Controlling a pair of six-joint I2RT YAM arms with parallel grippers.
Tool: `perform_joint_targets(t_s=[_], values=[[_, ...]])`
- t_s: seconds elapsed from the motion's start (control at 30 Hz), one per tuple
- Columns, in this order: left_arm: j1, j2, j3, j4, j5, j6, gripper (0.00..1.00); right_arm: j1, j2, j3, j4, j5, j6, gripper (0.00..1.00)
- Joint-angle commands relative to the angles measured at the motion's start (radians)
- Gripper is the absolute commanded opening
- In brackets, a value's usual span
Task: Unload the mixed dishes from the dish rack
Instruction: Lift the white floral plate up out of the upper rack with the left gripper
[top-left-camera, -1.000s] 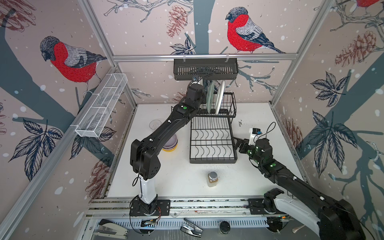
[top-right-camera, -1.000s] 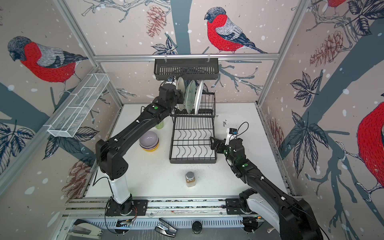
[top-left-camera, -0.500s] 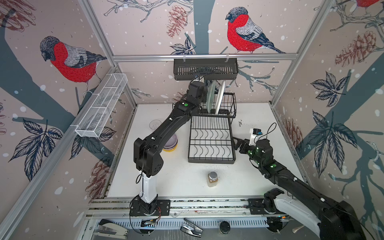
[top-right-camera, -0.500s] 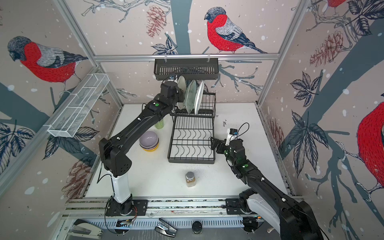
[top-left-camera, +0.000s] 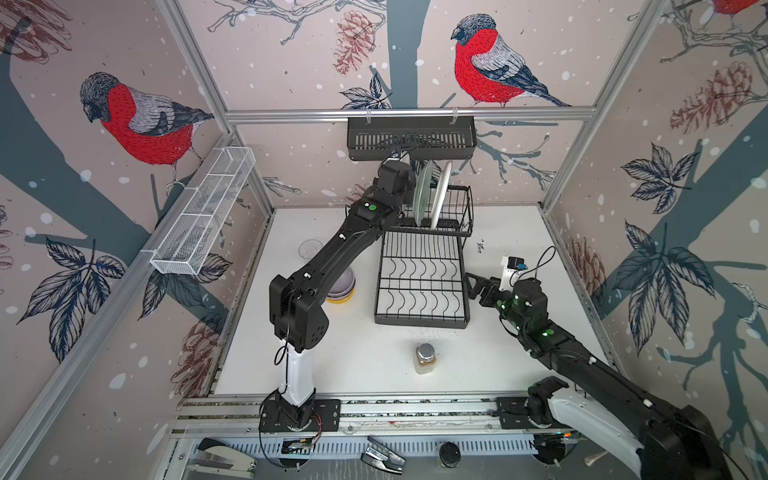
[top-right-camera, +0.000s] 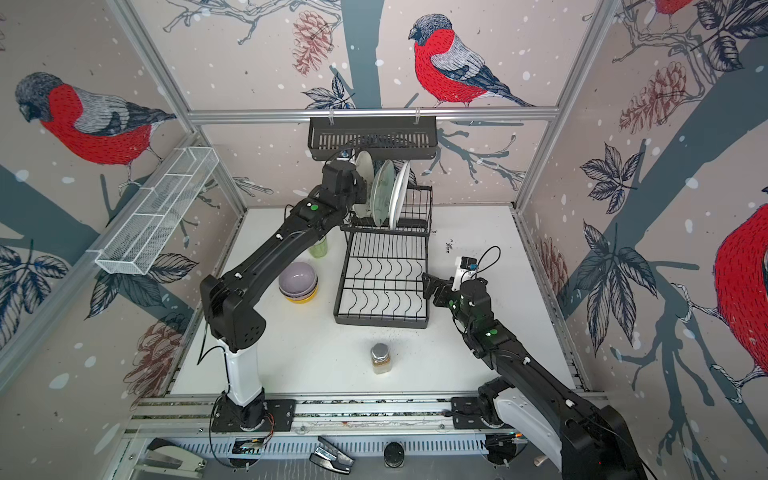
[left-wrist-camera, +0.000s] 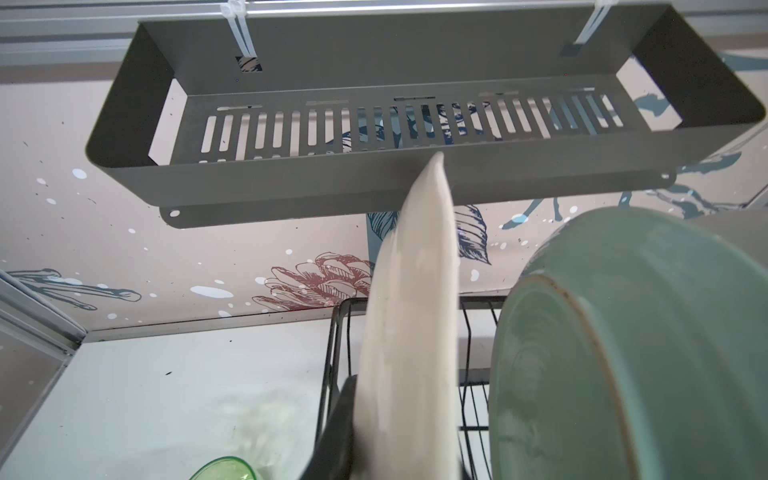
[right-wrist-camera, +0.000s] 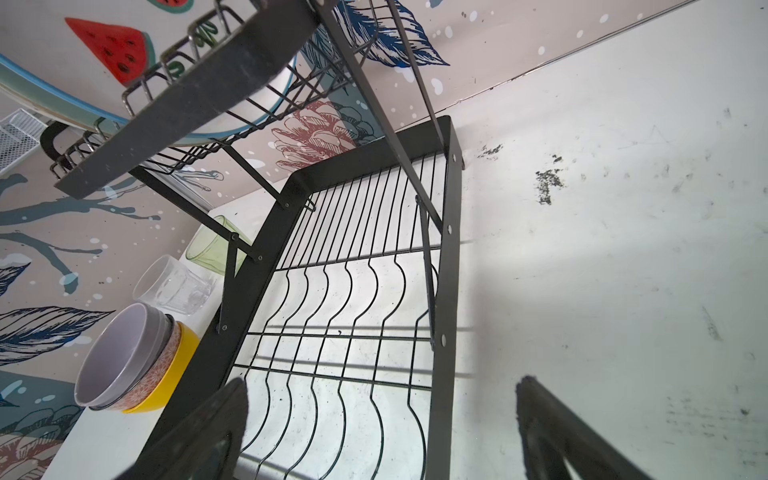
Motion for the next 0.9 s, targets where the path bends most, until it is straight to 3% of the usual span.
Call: perform_joint_targets(t_s=[0.0, 0.3, 0.87], values=[[-0.003, 0.006, 0.025, 0.025, 0.083, 0.004, 0.07, 0.001, -0.005, -0.003, 0.0, 0.014, 0.009, 0.99], [-0.003, 0.004, 0.03, 0.039, 0.076, 0.006, 0.0, 0.0, -0.009, -0.005, -0.001, 0.022, 0.007, 1.0], [-0.002, -0.018, 0.038, 0.089, 0.048, 0.018, 0.0, 0.001, -0.011, -0.006, -0.002, 0.024, 0.009, 0.99]])
